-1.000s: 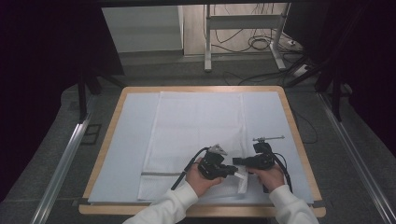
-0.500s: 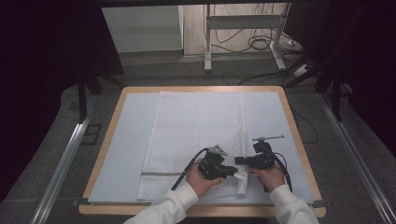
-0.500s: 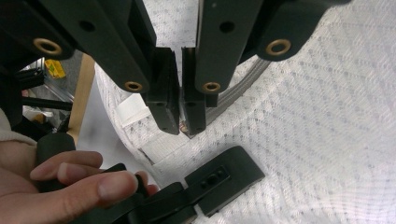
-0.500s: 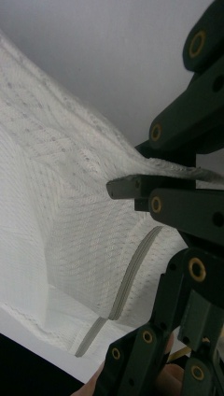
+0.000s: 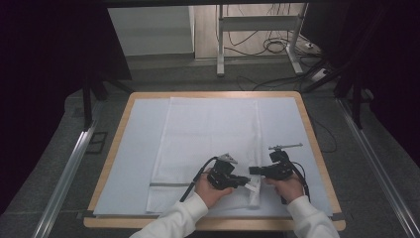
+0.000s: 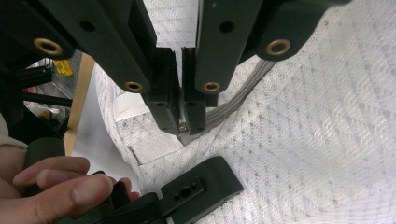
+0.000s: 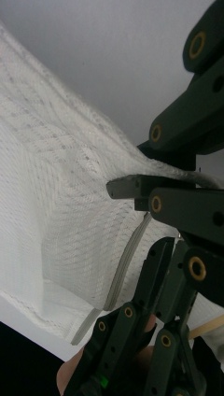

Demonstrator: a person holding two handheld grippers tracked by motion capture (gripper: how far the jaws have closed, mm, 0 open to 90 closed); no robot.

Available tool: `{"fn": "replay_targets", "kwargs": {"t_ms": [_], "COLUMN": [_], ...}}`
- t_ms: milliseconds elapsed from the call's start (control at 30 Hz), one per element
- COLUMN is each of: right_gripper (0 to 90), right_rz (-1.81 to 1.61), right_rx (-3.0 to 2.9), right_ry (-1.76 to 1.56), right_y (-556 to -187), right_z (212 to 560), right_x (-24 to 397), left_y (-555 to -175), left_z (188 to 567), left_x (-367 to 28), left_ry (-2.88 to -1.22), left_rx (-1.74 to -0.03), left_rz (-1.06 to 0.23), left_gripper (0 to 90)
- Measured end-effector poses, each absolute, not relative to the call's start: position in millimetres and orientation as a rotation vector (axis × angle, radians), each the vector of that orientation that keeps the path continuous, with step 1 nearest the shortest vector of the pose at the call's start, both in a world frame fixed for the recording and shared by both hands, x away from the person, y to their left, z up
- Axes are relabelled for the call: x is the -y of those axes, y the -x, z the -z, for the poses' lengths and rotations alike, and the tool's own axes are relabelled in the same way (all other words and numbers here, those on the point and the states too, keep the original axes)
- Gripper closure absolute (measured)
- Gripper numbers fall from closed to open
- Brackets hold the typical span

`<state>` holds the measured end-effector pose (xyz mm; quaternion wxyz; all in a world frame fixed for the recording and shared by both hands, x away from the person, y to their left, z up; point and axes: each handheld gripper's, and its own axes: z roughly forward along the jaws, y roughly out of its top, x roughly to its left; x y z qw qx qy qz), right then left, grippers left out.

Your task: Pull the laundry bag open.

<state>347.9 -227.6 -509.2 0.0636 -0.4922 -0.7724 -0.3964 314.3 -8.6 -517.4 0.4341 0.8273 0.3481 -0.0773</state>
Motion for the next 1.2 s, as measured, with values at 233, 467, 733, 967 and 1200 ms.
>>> {"fn": "replay_targets", "kwargs": {"t_ms": [233,467,733,967,1200], "right_gripper": [88.4,88.5,88.6,88.5,88.5], "right_rz": [1.205,1.210,1.223,1.222,1.228], "right_rx": [2.331,2.336,2.328,2.340,2.335], "right_ry": [1.458,1.437,1.432,1.428,1.428], "right_y": [-345.8,-345.5,-345.8,-345.8,-346.0], "right_z": [508.7,509.0,508.6,508.6,508.7], "right_x": [229.4,229.8,234.7,235.5,235.8], "left_y": [-316.2,-318.9,-322.6,-321.8,-320.1], "left_z": [518.2,522.3,527.7,528.5,528.1], "left_x": [5.2,3.4,-3.7,-9.9,-13.7], "left_ry": [-2.055,-2.047,-2.059,-2.062,-2.073], "left_rx": [-0.874,-0.882,-0.907,-0.928,-0.927], "left_rz": [0.209,0.242,0.233,0.224,0.214], "left_gripper": [87.1,87.1,87.1,87.1,87.1]}}
